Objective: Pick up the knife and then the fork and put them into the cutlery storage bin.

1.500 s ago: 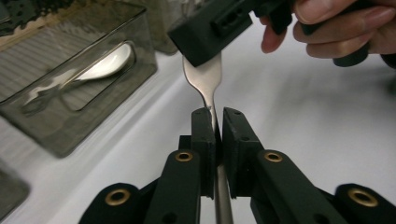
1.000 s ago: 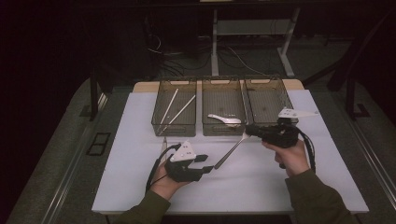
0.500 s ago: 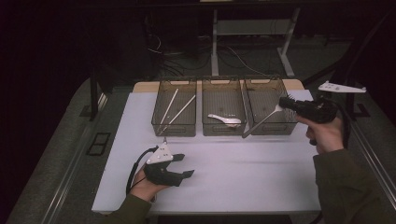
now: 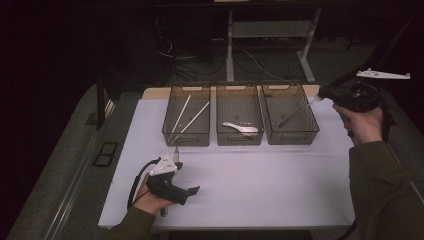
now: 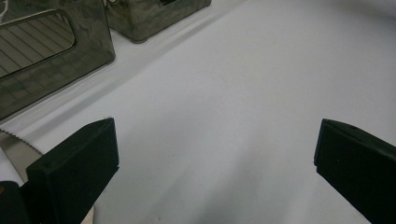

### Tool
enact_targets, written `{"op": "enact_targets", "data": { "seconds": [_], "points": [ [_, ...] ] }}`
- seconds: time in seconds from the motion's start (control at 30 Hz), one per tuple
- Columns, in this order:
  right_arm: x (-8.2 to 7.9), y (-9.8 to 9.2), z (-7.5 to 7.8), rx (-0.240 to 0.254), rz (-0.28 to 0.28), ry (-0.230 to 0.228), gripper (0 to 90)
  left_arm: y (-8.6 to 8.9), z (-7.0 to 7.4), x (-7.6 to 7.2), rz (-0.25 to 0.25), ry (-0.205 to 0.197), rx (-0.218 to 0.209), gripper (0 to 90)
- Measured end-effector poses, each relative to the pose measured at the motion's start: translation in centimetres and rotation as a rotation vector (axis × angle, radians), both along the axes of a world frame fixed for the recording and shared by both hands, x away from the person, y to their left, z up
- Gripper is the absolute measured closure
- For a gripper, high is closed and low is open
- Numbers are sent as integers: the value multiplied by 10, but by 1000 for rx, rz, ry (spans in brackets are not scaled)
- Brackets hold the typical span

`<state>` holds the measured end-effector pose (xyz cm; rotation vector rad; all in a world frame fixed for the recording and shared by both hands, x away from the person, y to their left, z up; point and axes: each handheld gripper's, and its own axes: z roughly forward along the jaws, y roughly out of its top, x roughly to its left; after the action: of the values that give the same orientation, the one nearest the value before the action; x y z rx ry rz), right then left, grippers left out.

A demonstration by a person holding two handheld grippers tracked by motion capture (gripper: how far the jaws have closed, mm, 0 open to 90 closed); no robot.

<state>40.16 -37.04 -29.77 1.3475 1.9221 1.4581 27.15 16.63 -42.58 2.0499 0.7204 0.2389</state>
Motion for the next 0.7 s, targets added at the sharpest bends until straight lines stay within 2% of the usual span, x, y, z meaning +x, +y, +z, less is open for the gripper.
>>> {"op": "enact_targets", "data": {
  "seconds": [0.23,0.43,0.63,0.7],
  "points": [
    [24,6,-23,-54,-18,79,868,-1,0,0,-11,-2,1,0],
    [39,15,-40,-83,8,156,868,-1,0,-1,-19,4,-2,0],
    [49,16,-53,-50,32,209,868,-2,0,-1,-22,4,0,0],
    [52,19,-59,-54,45,229,868,-2,0,0,-24,5,4,0]
  ]
}}
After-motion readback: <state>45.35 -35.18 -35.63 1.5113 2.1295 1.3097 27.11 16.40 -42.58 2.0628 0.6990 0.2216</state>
